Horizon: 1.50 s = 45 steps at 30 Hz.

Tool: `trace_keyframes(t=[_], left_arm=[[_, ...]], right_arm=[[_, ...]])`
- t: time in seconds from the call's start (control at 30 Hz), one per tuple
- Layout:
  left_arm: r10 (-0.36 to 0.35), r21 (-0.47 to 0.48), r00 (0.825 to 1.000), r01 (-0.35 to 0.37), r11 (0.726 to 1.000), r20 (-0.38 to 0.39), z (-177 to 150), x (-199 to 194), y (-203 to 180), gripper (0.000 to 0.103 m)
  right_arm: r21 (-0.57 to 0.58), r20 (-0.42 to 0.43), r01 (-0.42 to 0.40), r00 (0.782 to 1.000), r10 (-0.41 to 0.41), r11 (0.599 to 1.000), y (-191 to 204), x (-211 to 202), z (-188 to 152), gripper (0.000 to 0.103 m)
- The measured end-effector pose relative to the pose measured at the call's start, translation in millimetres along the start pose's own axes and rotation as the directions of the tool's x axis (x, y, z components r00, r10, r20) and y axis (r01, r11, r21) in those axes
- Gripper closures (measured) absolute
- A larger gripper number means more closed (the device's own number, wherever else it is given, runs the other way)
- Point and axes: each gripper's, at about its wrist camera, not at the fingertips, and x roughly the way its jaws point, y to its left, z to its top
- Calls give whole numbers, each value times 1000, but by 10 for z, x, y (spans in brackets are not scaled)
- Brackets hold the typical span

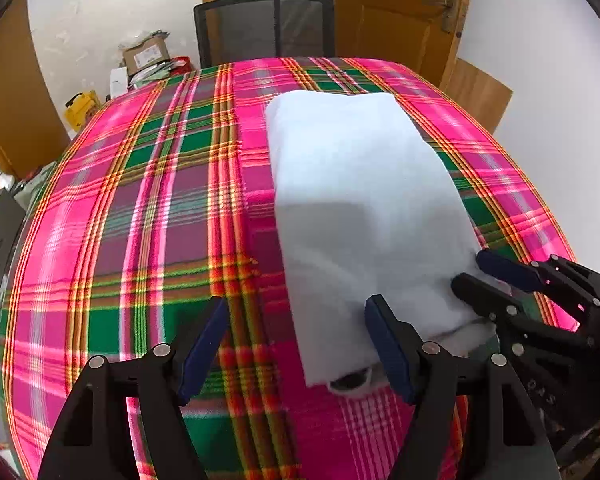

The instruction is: Fold clothes

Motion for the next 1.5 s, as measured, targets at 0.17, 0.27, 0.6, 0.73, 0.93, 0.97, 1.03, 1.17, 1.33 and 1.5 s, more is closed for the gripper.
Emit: trace_keyframes(t=[0.17, 0.27, 0.6, 0.73, 0.93, 0.97, 1.03, 1.17, 1.33, 1.5], left_arm=[[-4, -35, 1000, 3, 999, -2, -39, -65, 136, 30], [-16, -73, 1000, 16, 997, -9, -38, -67, 249, 30], [-151, -247, 986, 130, 960, -67, 312, 291, 584, 30], [-251, -258, 962, 217, 941, -106, 467, 491, 523, 29], [-266, -264, 958, 230, 937, -109, 632, 623, 406, 28], [-269, -264, 957, 232, 936, -109, 654, 642, 408, 28], [-275, -270, 955, 238, 933, -109, 686, 670, 411, 28], [-281, -286, 955, 242, 927, -101, 725, 706, 411, 28], [-308, -285, 948, 273, 919, -83, 792, 758, 411, 28], [-336, -265, 940, 308, 914, -67, 811, 806, 375, 28]], right_arm=[[-17, 2, 31, 1000, -31, 999, 56, -158, 4, 71], [-1, 12, 24, 1000, -24, 1000, -2, -257, -18, 71], [185, 37, -89, 996, 84, 979, -482, -152, 127, 58], [210, 34, -176, 984, 173, 962, -609, 49, 270, 55], [324, 22, -251, 966, 258, 912, -829, 367, 420, 53], [343, 23, -261, 963, 270, 902, -871, 415, 437, 52], [380, 19, -273, 958, 287, 884, -955, 516, 458, 52], [408, 44, -333, 937, 346, 850, -1036, 628, 454, 51], [401, 55, -371, 922, 382, 837, -994, 705, 504, 50], [381, 46, -373, 922, 385, 846, -899, 743, 532, 54]])
